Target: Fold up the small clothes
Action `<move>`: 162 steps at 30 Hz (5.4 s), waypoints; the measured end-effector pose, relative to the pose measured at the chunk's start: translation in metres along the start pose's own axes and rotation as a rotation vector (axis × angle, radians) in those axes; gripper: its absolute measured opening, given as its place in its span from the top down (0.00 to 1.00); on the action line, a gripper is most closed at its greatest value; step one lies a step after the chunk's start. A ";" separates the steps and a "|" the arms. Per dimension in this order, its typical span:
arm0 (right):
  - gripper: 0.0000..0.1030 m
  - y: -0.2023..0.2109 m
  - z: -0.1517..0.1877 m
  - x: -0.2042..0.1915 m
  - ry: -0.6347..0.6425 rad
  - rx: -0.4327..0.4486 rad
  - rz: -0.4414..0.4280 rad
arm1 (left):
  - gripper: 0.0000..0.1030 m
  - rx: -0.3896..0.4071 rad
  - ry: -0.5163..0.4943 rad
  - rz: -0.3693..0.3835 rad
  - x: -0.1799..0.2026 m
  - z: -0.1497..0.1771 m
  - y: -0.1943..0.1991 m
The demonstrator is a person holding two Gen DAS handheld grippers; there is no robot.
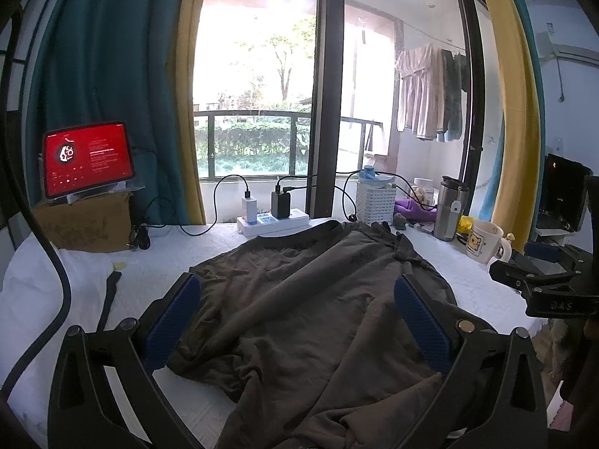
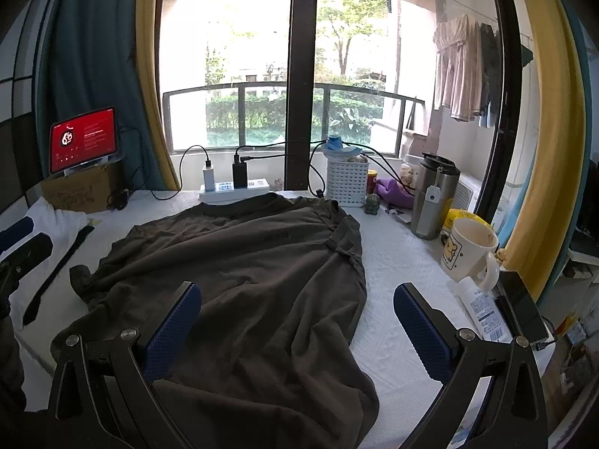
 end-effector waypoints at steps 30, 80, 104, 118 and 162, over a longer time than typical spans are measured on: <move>0.00 -0.057 -0.001 -0.007 0.039 -0.075 0.000 | 0.01 -0.116 0.008 -0.013 -0.018 0.011 -0.049; 0.96 -0.282 0.011 0.119 0.094 -0.354 0.159 | 0.50 -0.633 -0.081 -0.063 -0.152 0.031 -0.261; 0.96 -0.267 0.023 0.126 -0.005 -0.362 0.163 | 0.98 -0.589 -0.127 -0.050 -0.174 0.003 -0.340; 0.72 -0.254 0.019 0.117 0.042 -0.371 0.152 | 0.90 -0.628 -0.116 -0.077 -0.182 -0.013 -0.337; 0.93 -0.271 -0.096 0.060 0.153 -0.184 -0.027 | 0.32 -0.601 0.077 -0.123 -0.178 0.054 -0.215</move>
Point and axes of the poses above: each gripper's, at about its wrist camera, not at the fingertips, and y roughly against the way its jaws point, x to its right, z to its underside, the point moved 6 cm from there along -y, roughly the way its jaws point, and after that the axes turned 7 degrees about z, right-handed, at the moved point
